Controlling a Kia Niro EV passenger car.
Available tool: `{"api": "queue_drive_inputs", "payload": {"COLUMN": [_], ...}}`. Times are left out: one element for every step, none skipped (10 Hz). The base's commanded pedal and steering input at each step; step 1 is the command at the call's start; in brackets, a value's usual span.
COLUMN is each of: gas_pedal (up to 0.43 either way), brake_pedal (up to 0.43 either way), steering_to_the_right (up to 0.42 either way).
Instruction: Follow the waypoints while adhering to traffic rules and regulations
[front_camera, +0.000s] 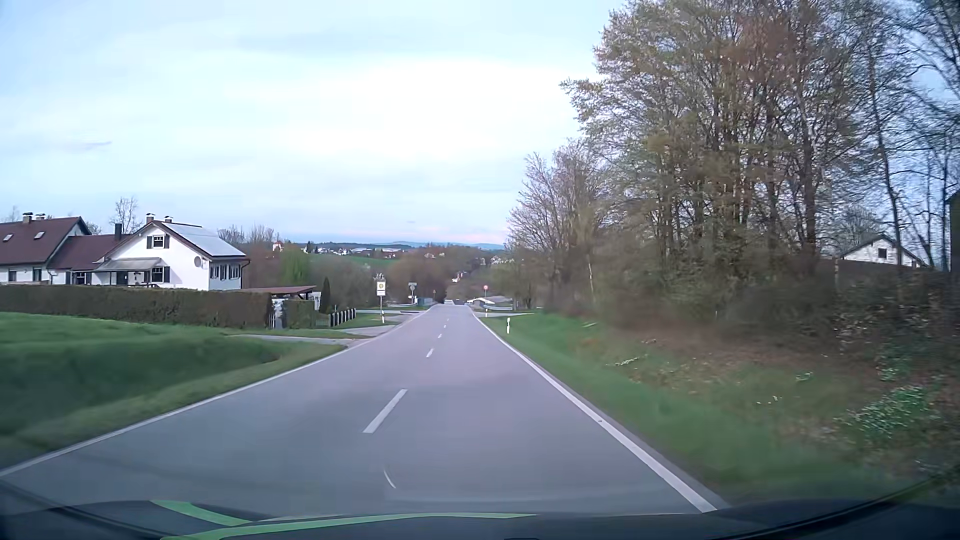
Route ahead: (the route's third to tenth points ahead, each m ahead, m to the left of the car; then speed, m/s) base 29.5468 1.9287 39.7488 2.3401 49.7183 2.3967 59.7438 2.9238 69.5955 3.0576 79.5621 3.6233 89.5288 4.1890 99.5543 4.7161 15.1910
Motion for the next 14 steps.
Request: {"api": "queue_drive_inputs", "payload": {"gas_pedal": [0.0,0.0,0.0,0.0,0.0,0.0,0.0,0.0,0.0,0.0,0.0,0.0,0.0,0.0], "brake_pedal": [0.0,0.0,0.0,0.0,0.0,0.0,0.0,0.0,0.0,0.0,0.0,0.0,0.0,0.0], "steering_to_the_right": [-0.005,-0.005,-0.005,-0.005,-0.005,-0.004,-0.004,-0.003,-0.002,-0.001,-0.001,-0.001,-0.001,-0.001]}}
